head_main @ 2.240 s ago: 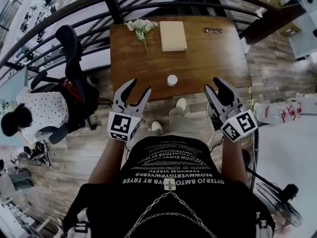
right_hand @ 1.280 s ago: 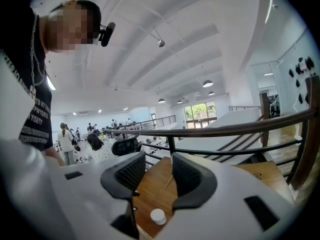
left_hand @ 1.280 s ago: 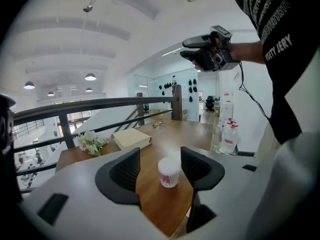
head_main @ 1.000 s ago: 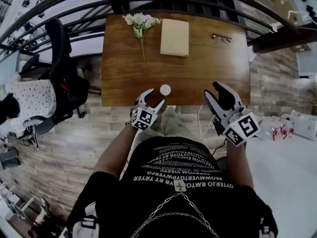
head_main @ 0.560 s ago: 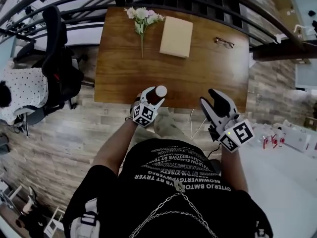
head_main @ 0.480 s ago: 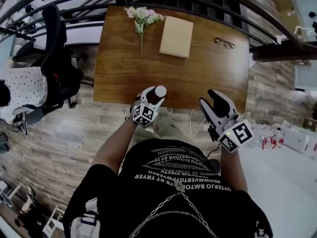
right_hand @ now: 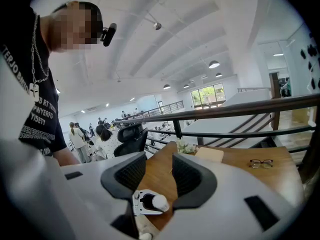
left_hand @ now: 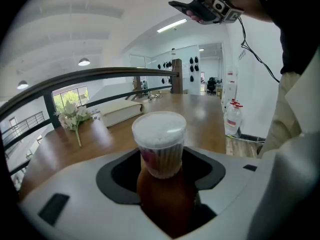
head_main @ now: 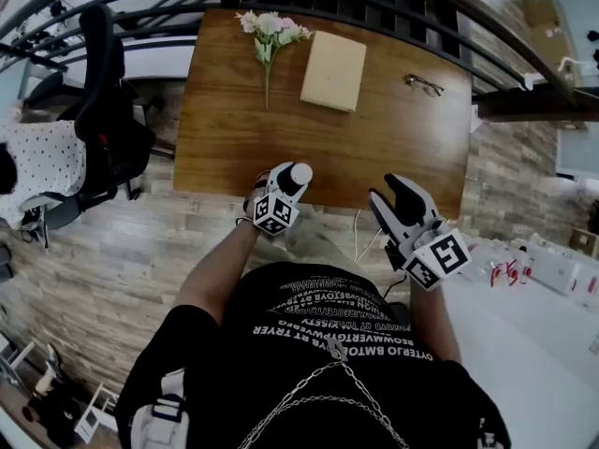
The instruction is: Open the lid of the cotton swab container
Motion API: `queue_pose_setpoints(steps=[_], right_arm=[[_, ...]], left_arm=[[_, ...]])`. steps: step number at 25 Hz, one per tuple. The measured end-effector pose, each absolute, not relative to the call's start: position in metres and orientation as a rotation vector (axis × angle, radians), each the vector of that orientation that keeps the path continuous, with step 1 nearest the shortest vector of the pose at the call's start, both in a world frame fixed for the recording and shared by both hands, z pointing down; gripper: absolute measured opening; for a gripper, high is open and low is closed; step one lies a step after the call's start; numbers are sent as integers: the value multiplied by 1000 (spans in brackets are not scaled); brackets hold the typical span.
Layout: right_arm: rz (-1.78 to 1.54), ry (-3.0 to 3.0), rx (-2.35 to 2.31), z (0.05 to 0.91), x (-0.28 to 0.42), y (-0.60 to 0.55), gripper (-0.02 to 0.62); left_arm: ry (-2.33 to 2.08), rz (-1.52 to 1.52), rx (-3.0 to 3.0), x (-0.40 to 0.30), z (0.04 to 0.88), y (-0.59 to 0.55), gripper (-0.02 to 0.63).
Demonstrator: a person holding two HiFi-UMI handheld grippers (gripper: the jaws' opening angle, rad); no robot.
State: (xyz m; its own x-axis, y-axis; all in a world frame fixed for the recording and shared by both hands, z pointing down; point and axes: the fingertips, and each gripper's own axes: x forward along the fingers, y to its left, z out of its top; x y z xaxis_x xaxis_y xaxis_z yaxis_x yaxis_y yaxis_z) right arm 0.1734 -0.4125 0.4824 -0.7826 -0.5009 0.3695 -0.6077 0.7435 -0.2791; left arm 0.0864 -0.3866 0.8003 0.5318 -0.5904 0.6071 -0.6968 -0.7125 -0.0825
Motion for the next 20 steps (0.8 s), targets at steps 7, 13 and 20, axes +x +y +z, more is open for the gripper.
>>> queue_pose_setpoints(steps=[7,13,20], right_arm=[[568,-2686,865,481,162,-405,170],[571,-2710,908,475,158,-400,170],[535,-2771,907,459,133,-395,170]], left_arm=[[-1118,887,2614,82,787,-392,267],[-1088,815,2655,76,750,-387,267],[-1113,737,2628,52,675,-388,265]])
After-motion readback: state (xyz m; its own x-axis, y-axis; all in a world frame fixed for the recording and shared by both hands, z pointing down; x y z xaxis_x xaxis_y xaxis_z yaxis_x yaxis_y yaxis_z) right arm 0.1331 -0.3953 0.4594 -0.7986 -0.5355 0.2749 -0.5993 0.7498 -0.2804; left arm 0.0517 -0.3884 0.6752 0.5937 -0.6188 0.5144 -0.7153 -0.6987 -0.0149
